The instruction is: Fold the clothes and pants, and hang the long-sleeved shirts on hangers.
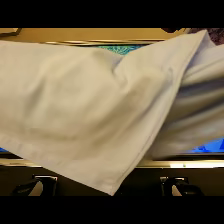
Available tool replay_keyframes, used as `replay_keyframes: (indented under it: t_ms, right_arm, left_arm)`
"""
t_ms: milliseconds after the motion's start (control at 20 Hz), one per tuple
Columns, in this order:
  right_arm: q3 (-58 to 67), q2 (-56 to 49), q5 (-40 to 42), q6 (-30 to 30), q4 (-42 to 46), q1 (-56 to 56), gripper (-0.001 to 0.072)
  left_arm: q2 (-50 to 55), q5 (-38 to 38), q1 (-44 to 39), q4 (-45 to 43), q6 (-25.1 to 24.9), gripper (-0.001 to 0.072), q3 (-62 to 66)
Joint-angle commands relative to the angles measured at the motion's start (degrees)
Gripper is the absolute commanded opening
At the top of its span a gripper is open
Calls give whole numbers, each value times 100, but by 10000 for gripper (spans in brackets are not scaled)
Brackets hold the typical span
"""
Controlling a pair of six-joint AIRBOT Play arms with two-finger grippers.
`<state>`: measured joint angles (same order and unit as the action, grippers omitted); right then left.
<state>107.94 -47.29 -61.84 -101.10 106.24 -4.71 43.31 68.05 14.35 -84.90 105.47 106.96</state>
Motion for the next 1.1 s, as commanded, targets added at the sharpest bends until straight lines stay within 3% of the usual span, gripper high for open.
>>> replay_keyframes:
  t_ms: [0, 200, 500, 750, 800, 900, 950, 1000, 1050]
  right_arm:
    - [0, -741, -772, -203, -839, 4, 29]
    - [0, -2645, -1434, -201, -1875, 4, 29]
    - [0, -5421, -848, -203, -3040, 4, 29]
    - [0, -6234, -866, -205, -3609, 4, 31]
    - [2, -6225, -894, -203, -3611, 4, 68]
    - [4, -6107, -1196, -199, -3499, -13, 238]
    - [7, -6006, -1464, -107, -3401, -57, 366]
    - [7, -5875, -1867, 184, -3298, -149, 451]
    - [2, -5722, -2306, 411, -3150, -280, 454]
  left_arm:
    - [358, 509, 26, 192, 214, 17, -662]
    - [1309, 461, -107, 756, 214, 18, -2159]
    - [3414, -463, -365, 756, 345, 19, -3504]
    - [4323, -662, -407, 756, 345, 19, -3504]
    - [4341, -664, -407, 754, 341, 19, -3504]
    - [4315, -656, -402, 750, 339, 19, -3501]
    - [4291, -640, -402, 750, 341, 19, -3501]
    - [4256, -623, -402, 750, 341, 19, -3501]
    - [4223, -603, -402, 750, 341, 20, -3501]
